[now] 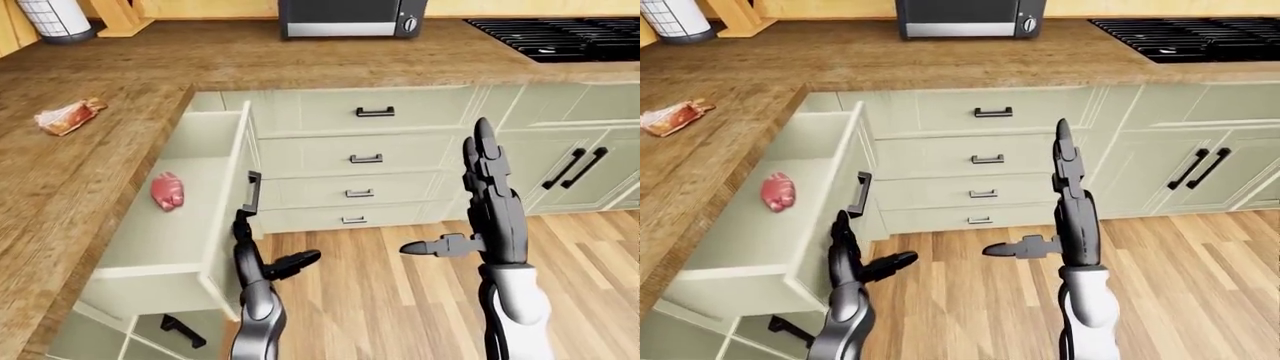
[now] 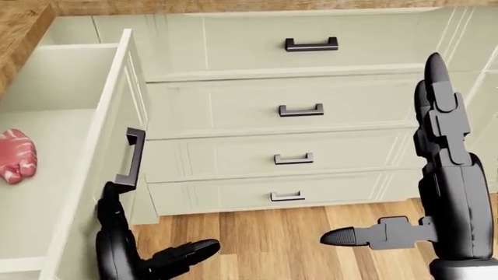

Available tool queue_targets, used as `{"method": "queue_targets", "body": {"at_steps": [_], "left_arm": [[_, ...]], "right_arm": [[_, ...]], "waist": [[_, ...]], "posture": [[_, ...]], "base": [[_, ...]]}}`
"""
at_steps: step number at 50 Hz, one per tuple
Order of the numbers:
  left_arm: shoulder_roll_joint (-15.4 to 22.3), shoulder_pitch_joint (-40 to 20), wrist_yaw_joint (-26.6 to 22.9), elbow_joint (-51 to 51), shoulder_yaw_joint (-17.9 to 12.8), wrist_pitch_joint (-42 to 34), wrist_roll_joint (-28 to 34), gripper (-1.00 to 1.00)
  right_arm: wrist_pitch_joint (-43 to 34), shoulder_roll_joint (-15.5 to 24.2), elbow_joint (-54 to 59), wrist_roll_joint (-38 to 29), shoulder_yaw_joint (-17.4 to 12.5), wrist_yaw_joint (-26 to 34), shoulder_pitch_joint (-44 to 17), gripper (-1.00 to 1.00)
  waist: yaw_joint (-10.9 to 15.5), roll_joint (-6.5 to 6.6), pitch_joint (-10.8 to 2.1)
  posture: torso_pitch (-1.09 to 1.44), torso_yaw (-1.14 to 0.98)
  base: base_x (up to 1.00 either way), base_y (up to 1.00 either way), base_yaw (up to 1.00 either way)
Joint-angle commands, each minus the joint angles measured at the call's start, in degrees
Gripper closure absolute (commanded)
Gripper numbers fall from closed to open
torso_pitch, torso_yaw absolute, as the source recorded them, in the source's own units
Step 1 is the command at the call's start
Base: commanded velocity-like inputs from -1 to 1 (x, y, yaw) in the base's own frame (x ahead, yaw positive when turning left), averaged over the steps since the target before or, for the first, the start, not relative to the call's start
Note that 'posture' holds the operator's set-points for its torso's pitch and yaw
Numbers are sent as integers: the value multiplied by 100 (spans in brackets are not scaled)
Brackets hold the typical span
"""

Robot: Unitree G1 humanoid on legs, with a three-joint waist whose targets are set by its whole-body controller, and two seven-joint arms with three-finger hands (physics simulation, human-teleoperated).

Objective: Close the right drawer.

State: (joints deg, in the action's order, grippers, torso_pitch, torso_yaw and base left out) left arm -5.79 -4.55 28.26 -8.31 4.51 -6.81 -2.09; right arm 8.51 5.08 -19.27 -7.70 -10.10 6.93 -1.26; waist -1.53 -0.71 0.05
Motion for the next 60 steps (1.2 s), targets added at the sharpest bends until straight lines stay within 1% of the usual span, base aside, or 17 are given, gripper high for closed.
{"method": "queue_targets", "body": {"at_steps": [1, 7, 17, 26, 32, 39, 60], "left_arm": [[36, -38, 431, 71, -282, -46, -60, -100], [61, -139, 703, -18, -353, -110, -72, -100], [101, -259, 867, -201, -414, -74, -71, -100], [215, -509, 1124, -513, -640, 12, -138, -100], [244, -564, 1224, -570, -671, 6, -174, -100], [327, -716, 1454, -707, -817, -59, -258, -100], [486, -903, 1685, -918, -965, -43, -379, -100]], "right_arm": [[148, 29, -208, 22, -15, -30, -110, -100], [139, 34, -200, 18, -15, -31, -124, -100], [169, 34, -158, 9, -7, -41, -131, -100], [167, 28, -162, 2, 3, -45, -124, -100], [178, 30, -135, 3, 6, -46, -128, -100], [177, 37, -117, 21, -6, -51, -148, -100], [197, 41, -99, 15, -3, -41, -141, -100]], "waist": [[49, -27, -62], [33, -19, -79], [33, -13, -108], [47, -4, -121], [49, 8, -127], [54, 12, -135], [57, 24, -130]], "posture": [[0, 0], [0, 0], [0, 0], [0, 0], [0, 0], [0, 0], [0, 0]], "base": [[0, 0, 0], [0, 0, 0], [0, 0, 0], [0, 0, 0], [0, 0, 0], [0, 0, 0], [0, 0, 0]]}}
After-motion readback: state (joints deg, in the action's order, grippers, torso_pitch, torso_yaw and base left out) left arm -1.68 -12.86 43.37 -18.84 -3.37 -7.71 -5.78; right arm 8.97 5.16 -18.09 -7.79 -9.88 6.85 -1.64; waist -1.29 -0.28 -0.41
